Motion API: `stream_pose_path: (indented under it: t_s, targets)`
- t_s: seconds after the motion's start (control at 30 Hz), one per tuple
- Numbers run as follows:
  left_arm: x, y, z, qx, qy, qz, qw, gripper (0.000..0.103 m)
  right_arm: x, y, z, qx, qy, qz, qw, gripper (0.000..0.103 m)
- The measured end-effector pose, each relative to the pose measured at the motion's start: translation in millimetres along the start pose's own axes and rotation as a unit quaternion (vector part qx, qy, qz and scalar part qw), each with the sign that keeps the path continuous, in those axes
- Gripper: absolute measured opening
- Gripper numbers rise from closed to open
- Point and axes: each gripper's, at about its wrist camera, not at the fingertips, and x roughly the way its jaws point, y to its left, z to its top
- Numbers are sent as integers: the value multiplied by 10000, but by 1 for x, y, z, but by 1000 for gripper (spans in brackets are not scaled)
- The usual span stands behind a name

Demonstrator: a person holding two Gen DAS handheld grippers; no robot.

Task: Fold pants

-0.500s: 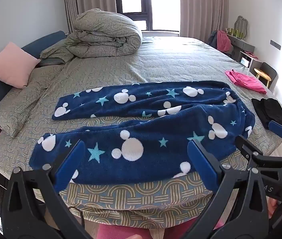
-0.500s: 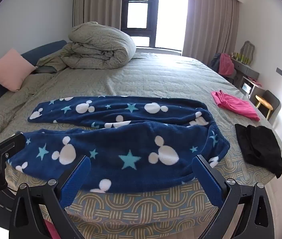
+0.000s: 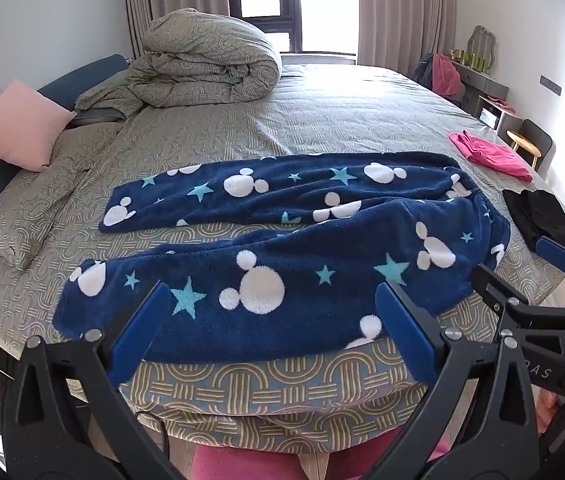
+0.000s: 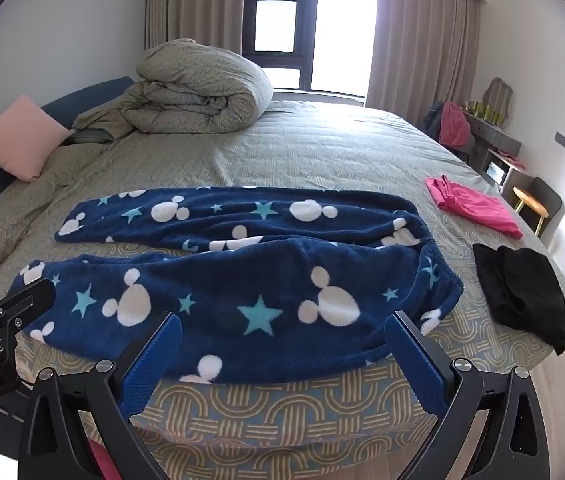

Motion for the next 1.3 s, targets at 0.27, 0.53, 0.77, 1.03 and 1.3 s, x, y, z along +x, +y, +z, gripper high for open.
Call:
stream_pose_path:
  t_s: [0.27,0.53,0.77,1.03,1.3]
  targets:
    - [3,3,-5,-44,88,-71,9999,102,5,-5,-6,25,184,-44,9998,103]
    - [7,10,-11,-116,243,-33,9996,102,0,-11,-13,114,87,9,9999,103]
    - [6,11,-12,-115,236,11,9997,102,-4,-13,-12,165,48,57,9998,103]
    - [4,10,-11,-111,256,27,9996,102,0,-15,-13,296,201,196,9992,103]
    - [4,9,-12,-114,263,14,9996,102,0,-14,-14,175,214,170,9995,103]
